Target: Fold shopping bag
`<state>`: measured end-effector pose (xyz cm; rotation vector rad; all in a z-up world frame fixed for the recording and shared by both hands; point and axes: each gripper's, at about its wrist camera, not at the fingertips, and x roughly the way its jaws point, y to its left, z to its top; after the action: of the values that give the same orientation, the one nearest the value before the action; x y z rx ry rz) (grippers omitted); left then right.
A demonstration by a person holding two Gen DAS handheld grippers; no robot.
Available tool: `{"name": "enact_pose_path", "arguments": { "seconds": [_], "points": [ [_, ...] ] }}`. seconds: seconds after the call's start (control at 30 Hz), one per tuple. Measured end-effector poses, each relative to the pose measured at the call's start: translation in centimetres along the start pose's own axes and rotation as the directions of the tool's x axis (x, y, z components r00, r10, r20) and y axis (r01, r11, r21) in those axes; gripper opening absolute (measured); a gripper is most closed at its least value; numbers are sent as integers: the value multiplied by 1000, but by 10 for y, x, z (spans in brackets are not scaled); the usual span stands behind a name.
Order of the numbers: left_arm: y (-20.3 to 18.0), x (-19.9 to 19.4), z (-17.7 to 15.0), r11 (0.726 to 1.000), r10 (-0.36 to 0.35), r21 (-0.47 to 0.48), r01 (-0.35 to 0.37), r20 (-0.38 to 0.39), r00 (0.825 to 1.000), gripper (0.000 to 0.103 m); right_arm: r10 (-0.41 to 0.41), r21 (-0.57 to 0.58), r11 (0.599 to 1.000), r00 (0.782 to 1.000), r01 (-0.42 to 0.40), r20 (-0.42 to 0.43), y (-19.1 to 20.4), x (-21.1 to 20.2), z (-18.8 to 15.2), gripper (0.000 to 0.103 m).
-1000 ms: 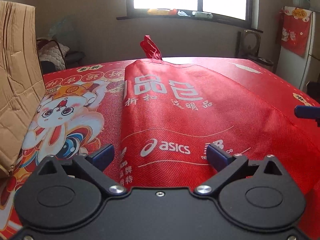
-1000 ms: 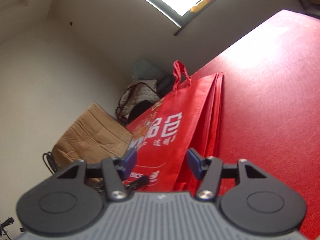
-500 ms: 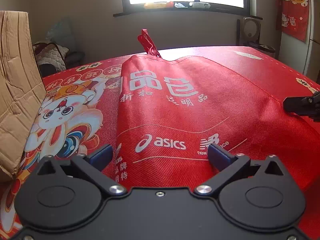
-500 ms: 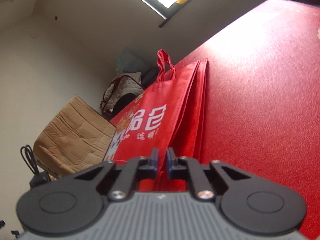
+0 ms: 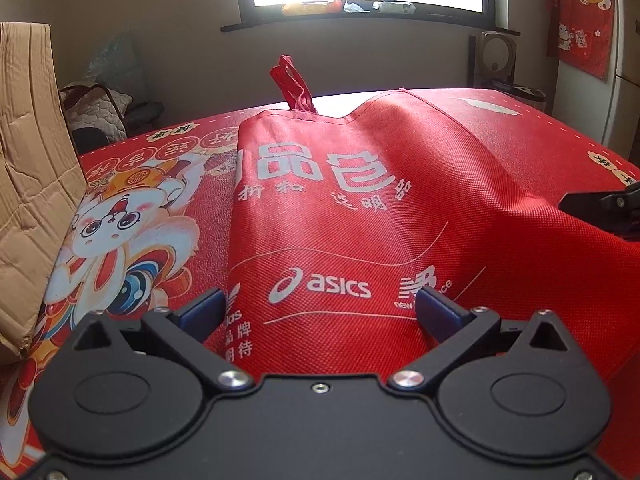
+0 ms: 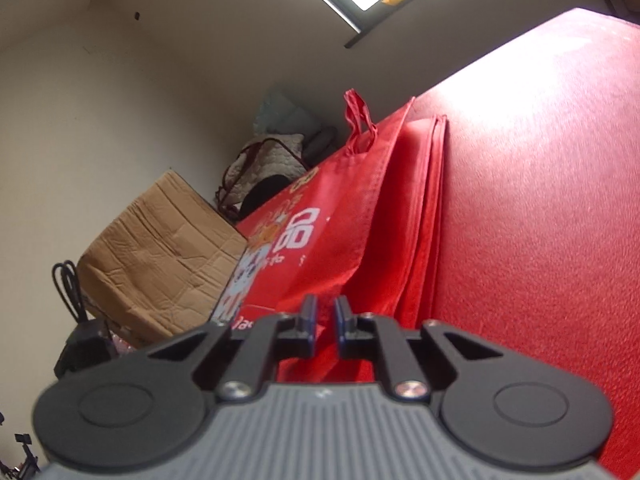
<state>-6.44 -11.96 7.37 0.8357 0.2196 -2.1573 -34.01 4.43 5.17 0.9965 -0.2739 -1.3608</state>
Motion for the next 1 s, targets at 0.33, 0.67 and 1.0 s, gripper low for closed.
{"name": "enact_pose_path", "arguments": {
  "seconds": [0.33, 0.67, 1.0],
  "points": [
    [-1, -1, 0, 1000, 0, 4, 0, 3, 1000, 103, -57, 28, 998, 996, 55, 67, -5, -6, 2, 43],
    [-2, -1, 0, 1000, 5, 7, -5, 1, 1000, 103, -82, 42, 996, 996, 81, 27, -9, 6, -4, 45],
    [-2, -1, 0, 1000, 2, 10, -2, 1, 1000, 103, 27, -122, 993, 991, -12, 129, 17, -8, -6, 14]
  ]
}}
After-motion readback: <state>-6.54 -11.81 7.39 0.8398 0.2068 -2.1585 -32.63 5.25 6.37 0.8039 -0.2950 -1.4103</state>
